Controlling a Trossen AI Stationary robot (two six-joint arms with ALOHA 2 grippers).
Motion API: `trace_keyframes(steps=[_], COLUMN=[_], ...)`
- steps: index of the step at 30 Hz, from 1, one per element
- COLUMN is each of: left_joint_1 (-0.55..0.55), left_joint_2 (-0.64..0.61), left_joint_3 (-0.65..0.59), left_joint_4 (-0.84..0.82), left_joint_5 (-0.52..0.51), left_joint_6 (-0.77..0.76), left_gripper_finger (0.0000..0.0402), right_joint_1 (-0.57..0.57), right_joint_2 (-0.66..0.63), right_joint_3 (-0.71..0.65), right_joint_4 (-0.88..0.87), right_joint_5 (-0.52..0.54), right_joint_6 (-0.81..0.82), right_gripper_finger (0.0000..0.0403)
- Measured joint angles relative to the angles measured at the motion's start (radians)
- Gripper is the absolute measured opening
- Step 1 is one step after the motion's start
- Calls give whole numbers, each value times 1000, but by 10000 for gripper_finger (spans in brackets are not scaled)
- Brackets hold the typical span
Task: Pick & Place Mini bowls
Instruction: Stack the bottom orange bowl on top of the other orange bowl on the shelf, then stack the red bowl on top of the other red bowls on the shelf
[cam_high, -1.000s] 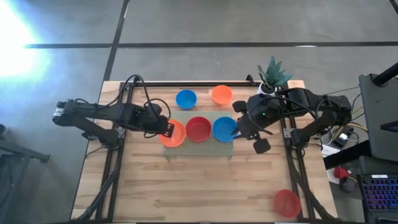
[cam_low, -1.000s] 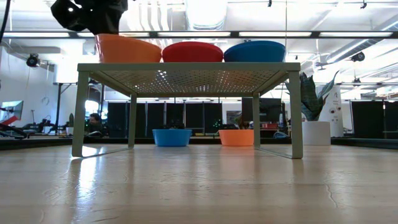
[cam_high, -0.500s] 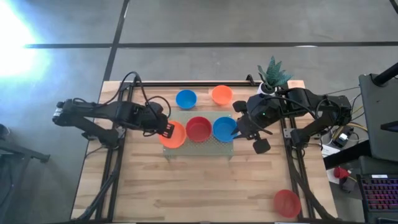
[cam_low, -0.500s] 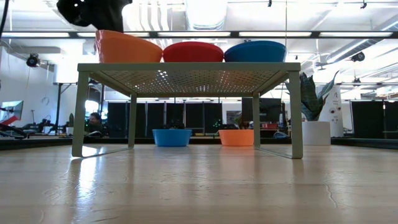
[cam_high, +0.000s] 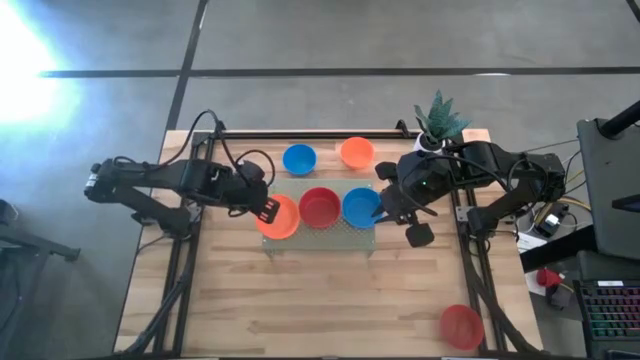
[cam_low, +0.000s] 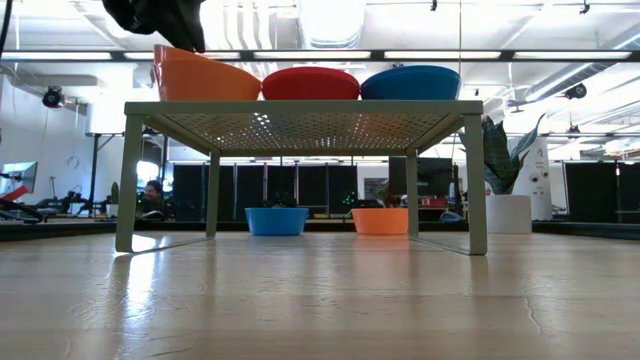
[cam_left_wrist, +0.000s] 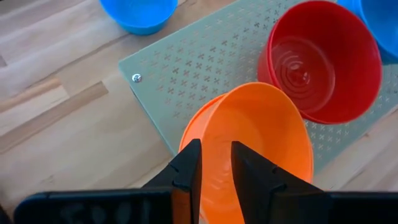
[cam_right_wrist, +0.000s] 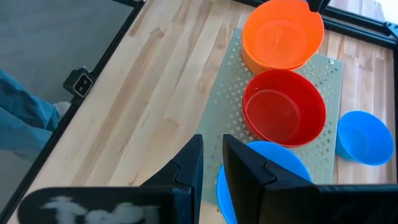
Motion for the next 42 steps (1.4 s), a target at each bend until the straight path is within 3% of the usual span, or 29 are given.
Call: trace_keyframes(steps=[16, 25, 33, 42], left_joint_1=[2, 2, 2, -13], left_joint_2=[0, 2, 2, -5], left_joint_3=[57, -34, -108, -19], left_joint_4=[14, 12, 19, 53], left_joint_5=[-8, -89, -90, -103], left_joint_6=[79, 47, 14, 68], left_gripper_finger=[78, 78, 78, 78], right_joint_1=[0, 0, 0, 0], right_joint_2=[0, 0, 0, -15], right_joint_3=[0, 0, 0, 0], right_joint_4=[0, 0, -1, -87], right_joint_5=[0, 0, 0, -1], right_joint_6=[0, 7, 7, 95], right_gripper_finger=[57, 57, 57, 57])
